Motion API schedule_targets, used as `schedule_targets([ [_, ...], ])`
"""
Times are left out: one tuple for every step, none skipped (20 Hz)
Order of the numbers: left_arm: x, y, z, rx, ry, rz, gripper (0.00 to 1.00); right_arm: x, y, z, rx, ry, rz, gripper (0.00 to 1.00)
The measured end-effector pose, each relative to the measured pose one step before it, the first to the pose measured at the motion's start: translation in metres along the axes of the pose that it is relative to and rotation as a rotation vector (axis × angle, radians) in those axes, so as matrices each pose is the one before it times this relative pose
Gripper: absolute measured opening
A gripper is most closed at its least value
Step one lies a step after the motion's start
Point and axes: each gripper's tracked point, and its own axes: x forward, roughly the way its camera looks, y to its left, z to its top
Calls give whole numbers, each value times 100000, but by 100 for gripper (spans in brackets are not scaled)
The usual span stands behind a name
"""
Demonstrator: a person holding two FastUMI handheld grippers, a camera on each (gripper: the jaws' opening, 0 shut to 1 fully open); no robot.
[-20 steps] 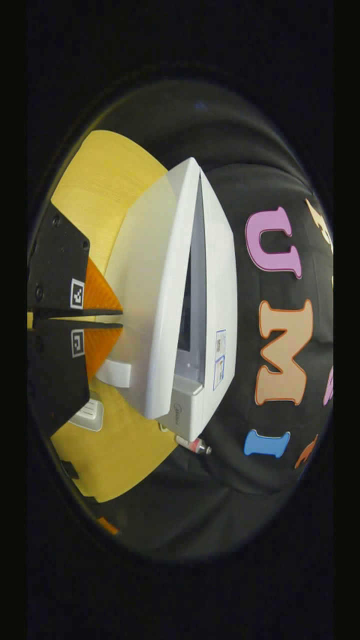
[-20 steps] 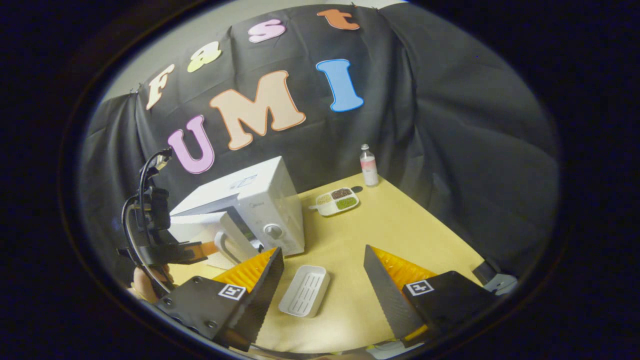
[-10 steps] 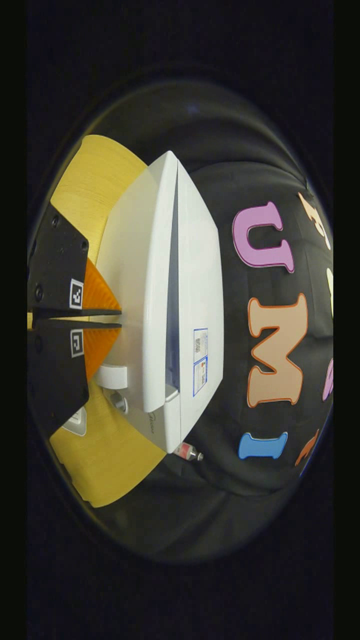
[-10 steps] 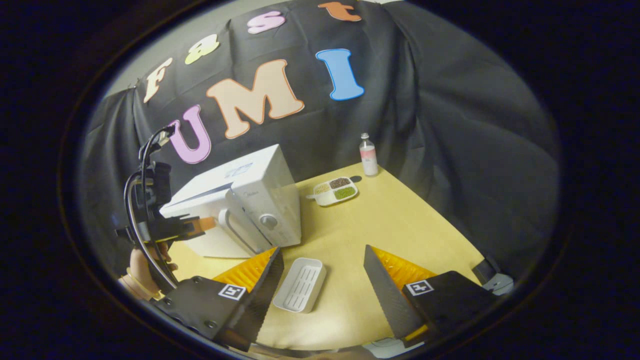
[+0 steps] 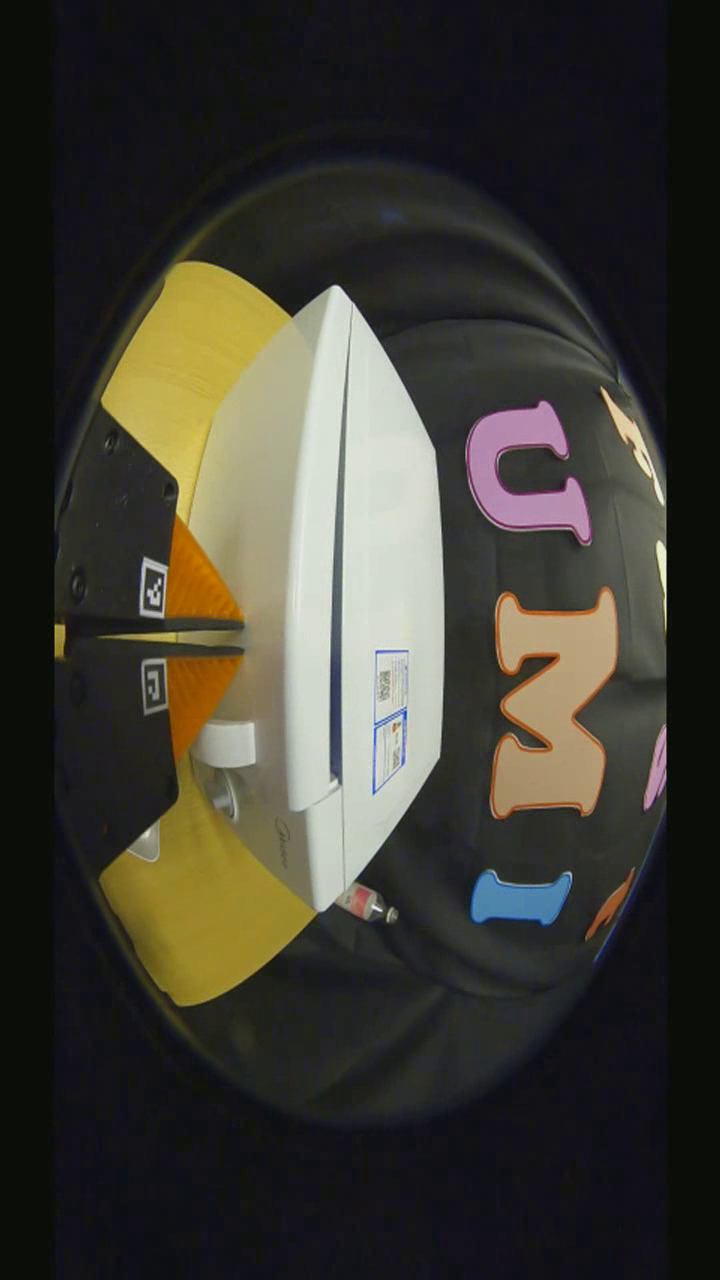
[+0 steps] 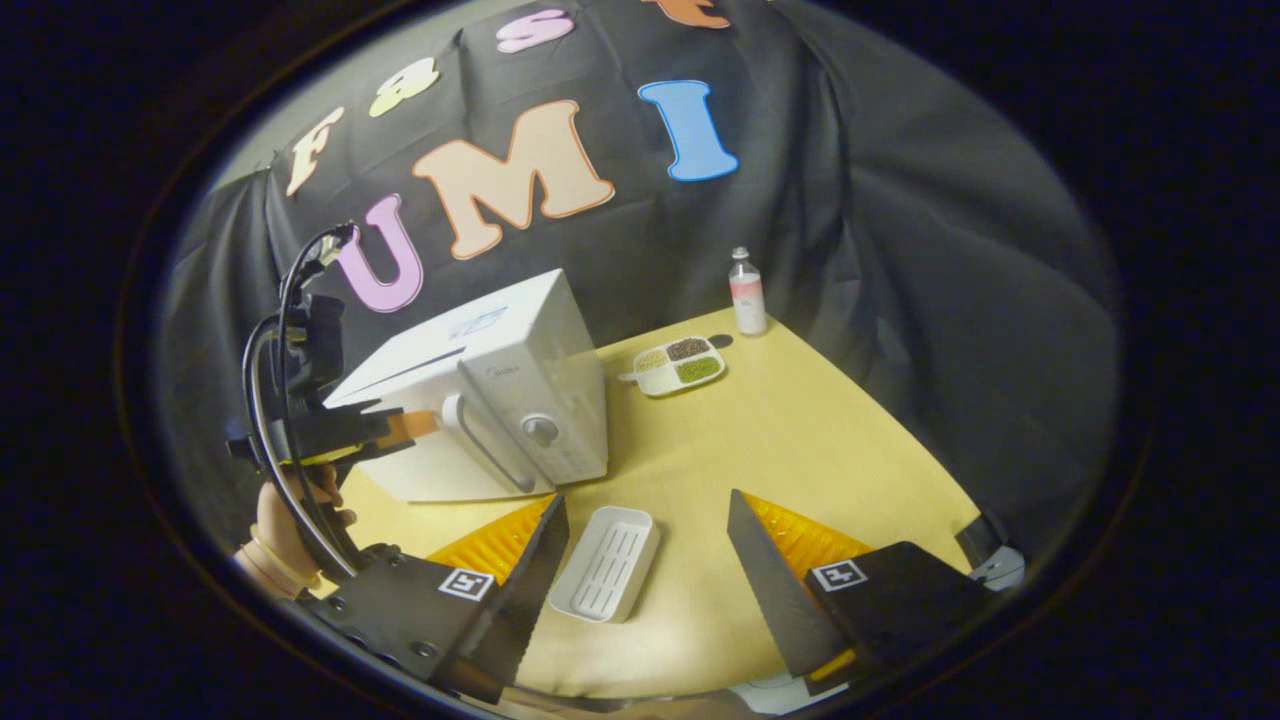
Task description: Open the microwave oven with the left hand, put the food in, and close the microwave oven.
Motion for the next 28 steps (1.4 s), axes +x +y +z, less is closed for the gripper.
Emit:
schedule_targets([
  [43, -110, -189, 609, 663, 113, 0, 161, 67, 114, 325, -82, 152, 99],
  [10, 53, -24, 559, 207, -113, 1, 131, 62, 176, 371, -298, 90, 99],
  [91, 53, -94, 134, 349, -63, 0, 111, -2, 183, 462, -403, -73, 89],
  [-4, -13, -30, 111, 165, -190, 0, 135, -7, 184, 531, -805, -175, 99],
  [22, 32, -29, 313, -63, -184, 1, -24, -118, 253, 633, -909, -317, 99],
  [67, 23, 35, 452, -197, -96, 1, 11, -185, 276, 670, -787, -635, 99],
  [2, 3, 23, 209, -188, 80, 0, 10, -204, 154, 751, -649, -573, 99],
  [66, 10, 83, -207, -406, 217, 1, 105, -137, 83, 683, -459, -539, 99],
  [44, -80, -121, -117, -62, -129, 1, 89, -51, 60, 400, -226, -419, 99],
  [92, -50, -31, -399, -304, -522, 0, 50, -24, 60, 17, -39, -194, 99],
  [95, -41, -187, -344, -157, -671, 1, 8, -22, -71, -355, 153, -138, 99],
  [117, -15, -241, -27, 140, -575, 0, -53, 79, 9, -672, -42, 93, 99],
  [115, 15, -249, -328, 237, -286, 0, -57, 39, 18, -624, -176, 135, 99],
  [136, 37, -195, -605, 366, 22, 1, 29, 114, 10, -668, -147, 181, 99],
  [40, -13, -107, -1227, -123, 129, 2, -85, 103, 62, -532, -329, 300, 99],
  [134, -28, 298, -1111, -1677, -16, 3, -70, 87, 15, -550, -270, 246, 99],
  [650, 499, 922, 1298, -3496, 1879, 1, -75, -4, 49, -603, -276, 168, 99],
  [63, 222, -552, -2037, 2675, 436, 0, -90, 37, 125, -639, -303, 235, 99],
  [-209, -453, -162, -1497, 56, 293, 0, -92, 27, -112, -687, -53, 212, 99],
  [161, 39, -172, 54, -364, -478, 1, -76, -21, -79, -647, 252, 153, 99],
  [25, 7, -412, -373, 1142, -597, 2, -192, -93, -102, -530, 322, -43, 99],
  [81, 85, -91, -287, -399, -571, 1, -94, 62, -126, -85, 248, 366, 99],
  [164, -66, -277, -800, 513, -476, 0, -133, -32, -98, -245, 233, 141, 99],
  [-17, -23, -261, -506, 769, -702, 0, -149, -166, -153, -612, 279, -364, 99],
  [-9, -68, 27, -337, 30, -996, 1, -259, -120, -13, -694, -93, -256, 99],
  [-217, 22, 61, -209, -205, -798, 1, -225, 43, -37, -655, -210, -15, 99],
  [-270, 12, 44, -226, -337, -473, 1, -105, 26, -55, -547, -31, 47, 99],
  [-433, -77, -93, -626, -64, -711, 2, -182, -85, -176, -390, 316, 128, 99],
])
